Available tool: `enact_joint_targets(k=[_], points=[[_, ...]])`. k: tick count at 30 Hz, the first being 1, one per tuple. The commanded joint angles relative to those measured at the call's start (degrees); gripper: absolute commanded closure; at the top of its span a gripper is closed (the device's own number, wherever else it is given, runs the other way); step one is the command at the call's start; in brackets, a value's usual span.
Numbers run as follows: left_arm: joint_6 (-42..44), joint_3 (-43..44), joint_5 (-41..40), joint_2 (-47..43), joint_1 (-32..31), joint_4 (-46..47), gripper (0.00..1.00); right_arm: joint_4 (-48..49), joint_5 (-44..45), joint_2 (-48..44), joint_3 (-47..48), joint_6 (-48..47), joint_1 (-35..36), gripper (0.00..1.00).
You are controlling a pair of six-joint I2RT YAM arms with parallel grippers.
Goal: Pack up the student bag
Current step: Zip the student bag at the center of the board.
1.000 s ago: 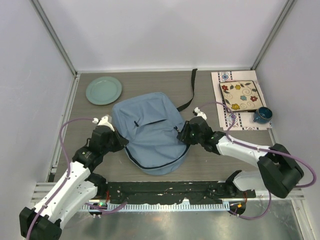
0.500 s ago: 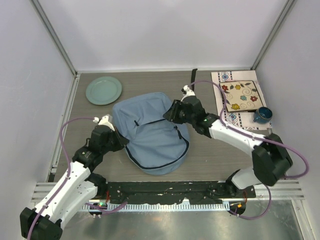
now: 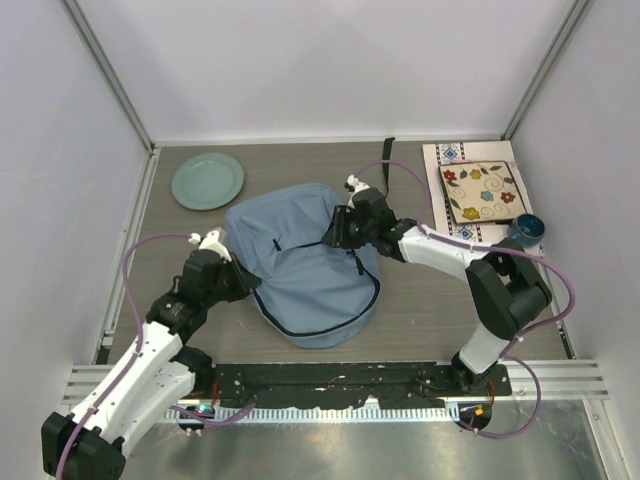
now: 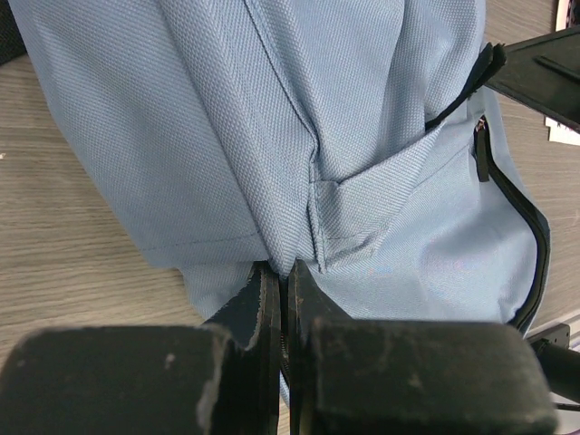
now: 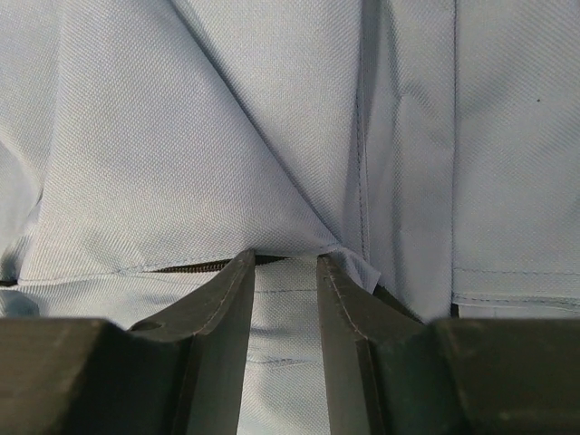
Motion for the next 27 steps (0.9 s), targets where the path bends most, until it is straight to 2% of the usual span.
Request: enact_joint_targets(k=[1, 4, 7, 14, 18, 23, 27], points=[[0.9, 0.2, 1.8, 0.7, 0.2, 6.5, 1.0, -5.0, -2.3, -0.7, 2.0, -5.3, 0.2, 0.62], [1.1, 0.7, 1.6, 0.7, 0.2, 5.9, 1.0, -3.7, -1.3, -7.4, 0.4, -3.6, 0.2, 0.6], [0.9, 0.7, 1.5, 0.2, 0.2, 6.2, 1.0, -3.7, -4.0, -10.4, 1.9, -2.3, 0.6, 0.57], [-0.8, 0.3, 0.6, -2.1, 0.3, 6.0, 0.99, -3.5, -5.4, -8.7, 7.8, -2.6, 7.2, 0.53], [-2.5, -0.5, 0.2, -3.6, 0.3, 5.9, 0.87, -3.5, -4.4, -5.9, 10.6, -3.4, 10.2, 0.52], [-4.6, -1.4, -0.8, -5.8, 0.2, 6.6, 0.49, -4.3, -3.2, -3.2, 14.3, -5.3, 12.4, 0.5], [-5.5, -1.3, -3.0, -6.9, 0.2, 6.8, 0.35, -4.5, -2.3, -2.4, 15.0, -5.5, 13.1, 0.5]])
